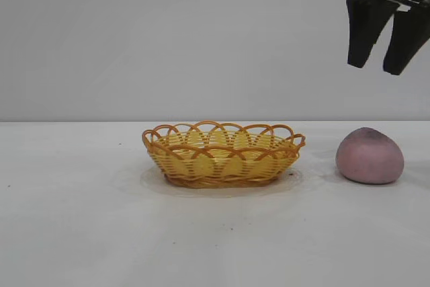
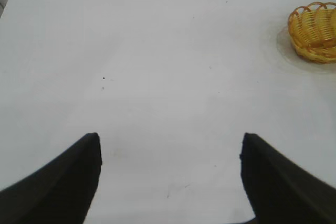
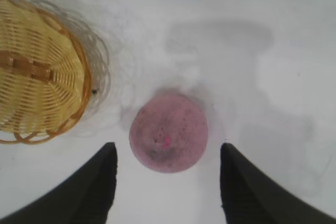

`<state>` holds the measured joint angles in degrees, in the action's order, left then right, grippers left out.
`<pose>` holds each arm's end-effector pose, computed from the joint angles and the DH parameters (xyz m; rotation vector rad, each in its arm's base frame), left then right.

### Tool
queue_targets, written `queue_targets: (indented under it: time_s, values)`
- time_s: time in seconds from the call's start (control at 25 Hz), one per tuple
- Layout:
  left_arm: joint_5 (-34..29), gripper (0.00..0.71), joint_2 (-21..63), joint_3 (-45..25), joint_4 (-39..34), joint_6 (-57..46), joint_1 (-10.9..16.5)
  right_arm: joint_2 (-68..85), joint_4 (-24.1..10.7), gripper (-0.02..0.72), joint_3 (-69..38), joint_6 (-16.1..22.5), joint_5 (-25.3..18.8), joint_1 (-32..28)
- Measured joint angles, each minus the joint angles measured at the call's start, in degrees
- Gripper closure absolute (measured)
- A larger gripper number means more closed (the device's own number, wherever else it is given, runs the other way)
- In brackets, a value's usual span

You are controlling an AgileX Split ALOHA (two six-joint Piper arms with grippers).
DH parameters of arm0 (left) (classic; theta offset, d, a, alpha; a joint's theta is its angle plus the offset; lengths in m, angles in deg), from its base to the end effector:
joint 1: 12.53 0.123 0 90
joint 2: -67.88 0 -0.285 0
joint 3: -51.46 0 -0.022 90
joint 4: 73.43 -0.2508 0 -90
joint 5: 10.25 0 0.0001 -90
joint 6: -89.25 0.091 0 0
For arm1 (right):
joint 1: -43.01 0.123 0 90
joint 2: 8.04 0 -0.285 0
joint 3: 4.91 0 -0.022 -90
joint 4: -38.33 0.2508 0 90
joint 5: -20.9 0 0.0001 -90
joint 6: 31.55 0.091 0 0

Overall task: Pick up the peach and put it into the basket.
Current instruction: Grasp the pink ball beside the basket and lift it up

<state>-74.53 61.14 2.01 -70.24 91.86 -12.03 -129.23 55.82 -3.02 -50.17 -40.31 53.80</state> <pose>-0.0085 -0.0046 0.2682 0.0434 2.1010 -0.0346 0.3668 0.0943 0.1755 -0.5622 3.0531 0.4163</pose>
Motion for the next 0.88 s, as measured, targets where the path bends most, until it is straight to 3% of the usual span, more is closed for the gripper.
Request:
queue_targets:
  time_s: [0.16, 0.32, 0.4, 0.44, 0.48, 0.68, 0.88]
  values:
    - [0.00, 0.166, 0.00, 0.00, 0.00, 0.00, 0.00, -3.62, 1.10, 0.310, 0.00, 0.00, -0.16, 0.00]
    - [0.00, 0.166, 0.00, 0.00, 0.00, 0.00, 0.00, -5.47, 1.25, 0.579, 0.22, -0.65, -0.84, 0.00]
    - [0.00, 0.166, 0.00, 0.00, 0.00, 0.00, 0.00, -5.47, 1.24, 0.654, 0.95, -1.17, -1.89, 0.00]
    - [0.00, 0.166, 0.00, 0.00, 0.00, 0.00, 0.00, -5.47, 1.24, 0.646, 1.76, -1.29, -2.76, 0.00]
    - [0.00, 0.166, 0.00, 0.00, 0.00, 0.00, 0.00, -5.47, 1.24, 0.703, 2.89, -1.29, -3.68, 0.00]
    - [0.00, 0.166, 0.00, 0.00, 0.00, 0.00, 0.00, -5.61, 1.68, 0.703, 11.76, -1.42, -7.98, 0.00]
    - [0.00, 0.166, 0.00, 0.00, 0.00, 0.00, 0.00, -4.73, 7.52, 0.703, 19.20, -1.42, -8.21, 0.67]
